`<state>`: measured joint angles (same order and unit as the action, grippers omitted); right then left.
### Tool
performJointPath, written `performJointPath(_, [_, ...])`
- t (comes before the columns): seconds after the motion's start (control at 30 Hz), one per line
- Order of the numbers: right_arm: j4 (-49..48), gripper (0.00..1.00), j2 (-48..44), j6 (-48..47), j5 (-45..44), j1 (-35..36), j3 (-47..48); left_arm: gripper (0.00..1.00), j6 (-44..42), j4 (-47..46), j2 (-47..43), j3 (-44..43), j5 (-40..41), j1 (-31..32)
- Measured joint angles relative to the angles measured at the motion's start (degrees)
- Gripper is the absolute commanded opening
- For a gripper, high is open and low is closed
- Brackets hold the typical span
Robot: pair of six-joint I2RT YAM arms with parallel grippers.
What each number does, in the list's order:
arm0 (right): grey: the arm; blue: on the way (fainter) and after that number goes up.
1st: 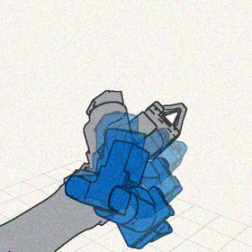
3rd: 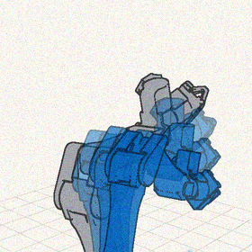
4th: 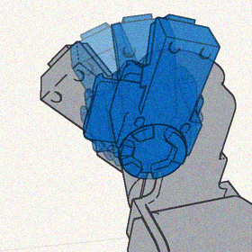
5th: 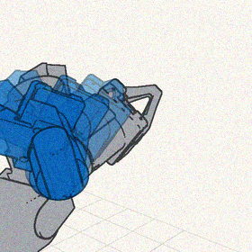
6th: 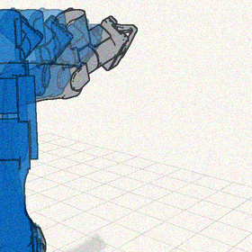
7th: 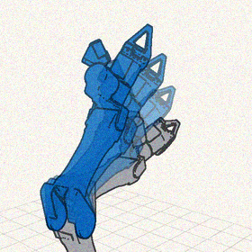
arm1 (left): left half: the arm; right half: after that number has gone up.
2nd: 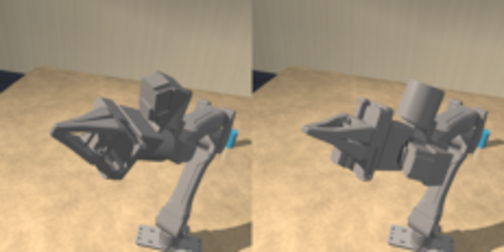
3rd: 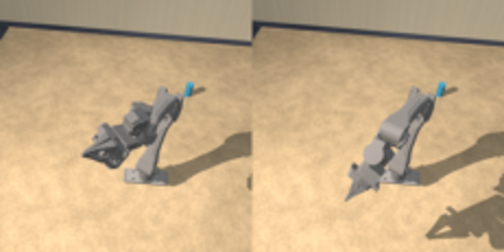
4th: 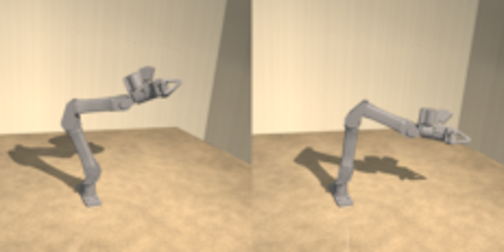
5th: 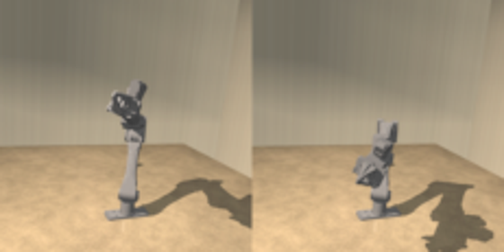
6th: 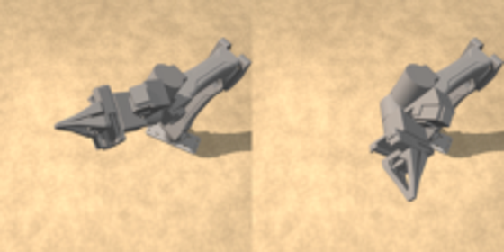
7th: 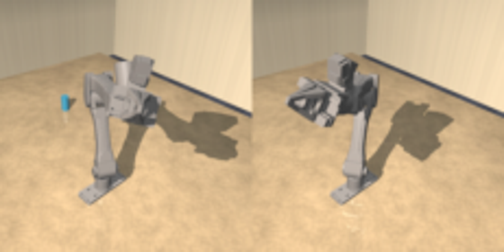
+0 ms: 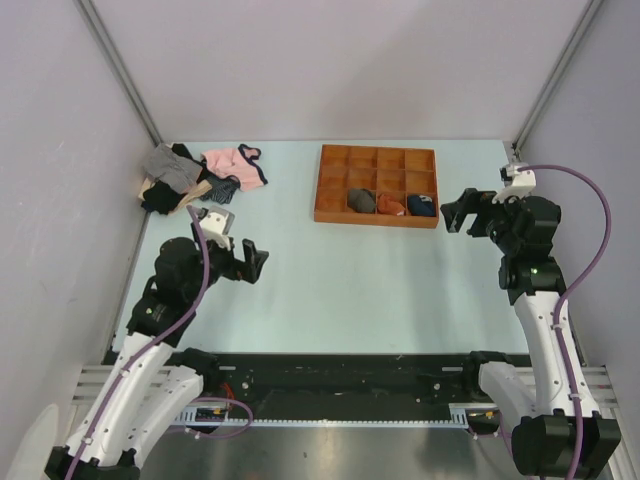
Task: Roll the underwear
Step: Pick up the underwear from the corner of the board.
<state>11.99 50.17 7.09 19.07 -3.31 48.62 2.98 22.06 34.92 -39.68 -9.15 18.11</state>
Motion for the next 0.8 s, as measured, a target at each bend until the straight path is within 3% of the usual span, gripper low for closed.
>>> performJointPath(0.27, [-0.1, 1.0, 0.5, -1.8, 1.5, -0.1, -0.2, 1.0, 0.7, -0.2, 0.1, 0.6, 0.6, -0.1])
performJointPath(0.4, [0.2, 1.0, 0.9, -8.3, 3.6, 0.7, -1.4, 1.0, 1.5, -0.8, 1.4, 0.6, -0.6, -2.1])
performJointPath(0.6, [2.6, 1.0, 1.0, -19.5, 7.9, 2.4, -2.6, 1.0, 5.1, -5.2, 6.0, 1.3, -10.2, -14.4])
performJointPath(0.8, [3.9, 1.0, 2.5, -25.7, 7.3, 8.9, -2.6, 1.0, 13.0, -11.5, 21.7, -0.4, -17.9, -25.0])
